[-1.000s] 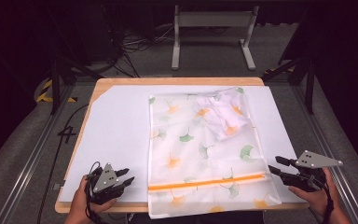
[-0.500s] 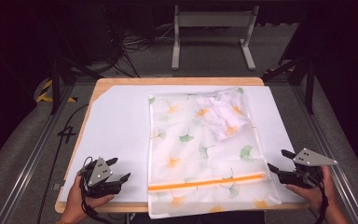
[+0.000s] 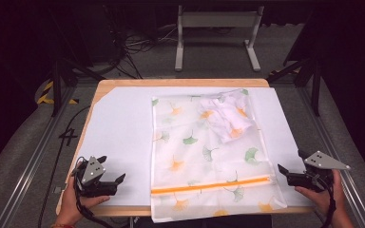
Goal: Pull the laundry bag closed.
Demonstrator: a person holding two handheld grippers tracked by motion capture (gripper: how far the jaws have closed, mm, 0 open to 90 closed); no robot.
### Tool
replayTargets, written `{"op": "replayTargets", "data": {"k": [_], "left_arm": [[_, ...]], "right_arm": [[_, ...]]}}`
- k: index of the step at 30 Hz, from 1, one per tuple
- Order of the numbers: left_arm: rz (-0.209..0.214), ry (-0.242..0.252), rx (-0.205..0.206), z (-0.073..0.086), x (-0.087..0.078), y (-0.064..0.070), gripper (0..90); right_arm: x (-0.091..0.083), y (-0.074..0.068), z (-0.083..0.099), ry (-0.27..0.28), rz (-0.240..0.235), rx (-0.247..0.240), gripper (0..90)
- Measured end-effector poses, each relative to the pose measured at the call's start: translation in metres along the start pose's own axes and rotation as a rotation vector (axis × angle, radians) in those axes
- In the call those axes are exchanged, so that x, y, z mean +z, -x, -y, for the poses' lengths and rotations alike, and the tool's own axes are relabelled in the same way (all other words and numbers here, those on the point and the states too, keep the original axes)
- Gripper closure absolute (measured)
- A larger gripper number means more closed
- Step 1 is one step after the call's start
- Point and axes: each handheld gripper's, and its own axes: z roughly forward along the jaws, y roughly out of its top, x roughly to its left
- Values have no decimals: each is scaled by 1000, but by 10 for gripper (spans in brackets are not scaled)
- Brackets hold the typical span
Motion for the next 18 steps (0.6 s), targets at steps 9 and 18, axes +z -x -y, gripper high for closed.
{"op": "replayTargets", "data": {"k": [9, 18], "left_arm": [[5, 3, -18, 3, -3, -1, 105], [10, 6, -10, 6, -4, 1, 105]], "right_arm": [[1, -6, 3, -12, -2, -18, 112], [1, -13, 2, -18, -3, -35, 114]]}}
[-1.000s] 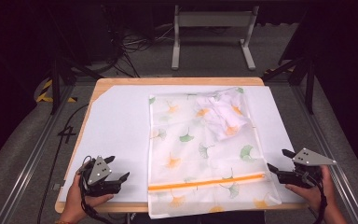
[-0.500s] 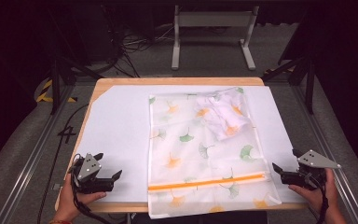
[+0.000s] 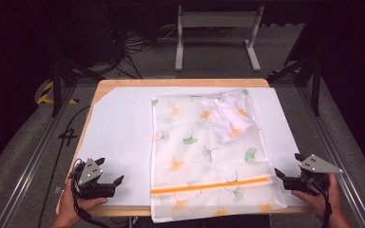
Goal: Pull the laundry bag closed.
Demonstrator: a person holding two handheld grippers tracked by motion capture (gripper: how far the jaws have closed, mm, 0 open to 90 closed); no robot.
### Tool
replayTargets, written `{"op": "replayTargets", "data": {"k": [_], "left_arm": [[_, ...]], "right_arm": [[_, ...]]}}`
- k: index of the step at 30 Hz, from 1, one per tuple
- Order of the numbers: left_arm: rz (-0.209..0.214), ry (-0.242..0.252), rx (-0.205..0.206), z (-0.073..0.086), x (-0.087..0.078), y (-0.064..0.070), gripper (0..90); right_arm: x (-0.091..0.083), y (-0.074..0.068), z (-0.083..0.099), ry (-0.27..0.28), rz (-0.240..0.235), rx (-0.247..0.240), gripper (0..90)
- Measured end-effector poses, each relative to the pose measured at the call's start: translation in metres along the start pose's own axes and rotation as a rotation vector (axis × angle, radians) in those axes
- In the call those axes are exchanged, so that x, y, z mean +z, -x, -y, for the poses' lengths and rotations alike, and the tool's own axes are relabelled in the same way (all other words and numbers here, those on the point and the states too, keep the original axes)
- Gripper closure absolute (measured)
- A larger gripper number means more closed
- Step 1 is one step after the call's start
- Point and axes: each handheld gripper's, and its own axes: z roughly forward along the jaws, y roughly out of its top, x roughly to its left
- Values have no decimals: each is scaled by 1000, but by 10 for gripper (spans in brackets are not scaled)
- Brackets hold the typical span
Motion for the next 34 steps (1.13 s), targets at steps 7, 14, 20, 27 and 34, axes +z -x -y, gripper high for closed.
{"op": "replayTargets", "data": {"k": [7, 14, 20, 27, 34], "left_arm": [[-2, -4, -1, 0, 0, 0, 105], [-2, -7, 5, -1, 1, 1, 105], [0, -10, 5, -1, 3, 1, 105], [9, -9, 8, -3, 4, 1, 105], [15, -17, 12, -4, 7, 2, 105]], "right_arm": [[3, -3, -1, -14, 2, -14, 117], [2, -2, 0, -13, 6, -12, 122], [2, -3, 0, -15, 6, -13, 122], [-1, -3, 0, -10, 6, -5, 122], [-3, -4, 1, -7, 4, -2, 122]]}}
